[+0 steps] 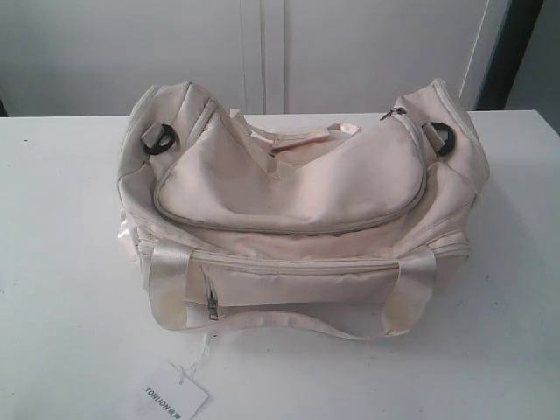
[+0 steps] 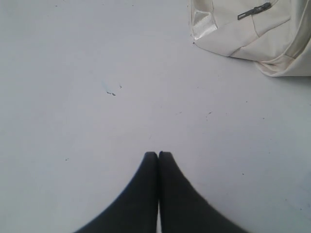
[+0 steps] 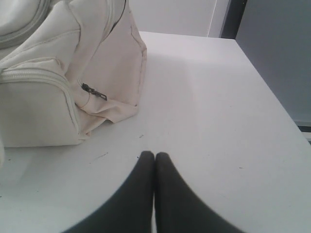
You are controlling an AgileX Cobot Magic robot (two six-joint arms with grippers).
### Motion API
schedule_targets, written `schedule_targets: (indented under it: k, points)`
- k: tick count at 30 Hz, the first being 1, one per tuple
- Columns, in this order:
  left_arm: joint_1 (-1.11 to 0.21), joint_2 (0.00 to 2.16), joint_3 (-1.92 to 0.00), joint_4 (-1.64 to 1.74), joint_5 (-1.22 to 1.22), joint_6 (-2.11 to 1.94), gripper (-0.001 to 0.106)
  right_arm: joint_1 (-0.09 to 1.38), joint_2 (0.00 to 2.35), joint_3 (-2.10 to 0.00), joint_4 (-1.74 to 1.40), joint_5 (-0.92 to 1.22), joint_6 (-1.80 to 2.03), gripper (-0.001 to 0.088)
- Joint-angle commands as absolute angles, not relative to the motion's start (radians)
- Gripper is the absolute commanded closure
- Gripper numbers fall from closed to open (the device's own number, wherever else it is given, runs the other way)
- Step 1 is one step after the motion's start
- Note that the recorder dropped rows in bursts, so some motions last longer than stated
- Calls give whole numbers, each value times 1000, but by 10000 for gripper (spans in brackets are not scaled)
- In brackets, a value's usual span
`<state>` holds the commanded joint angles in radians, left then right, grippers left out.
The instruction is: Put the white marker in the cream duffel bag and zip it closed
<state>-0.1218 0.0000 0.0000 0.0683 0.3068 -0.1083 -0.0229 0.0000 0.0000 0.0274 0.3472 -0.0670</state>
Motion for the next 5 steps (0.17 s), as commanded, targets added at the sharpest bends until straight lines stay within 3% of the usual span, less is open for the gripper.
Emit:
schedule_targets:
  k: [5]
  points:
    - [-122,0,0,68,307,-108,1053,-23,0,0,27,347,-67,868]
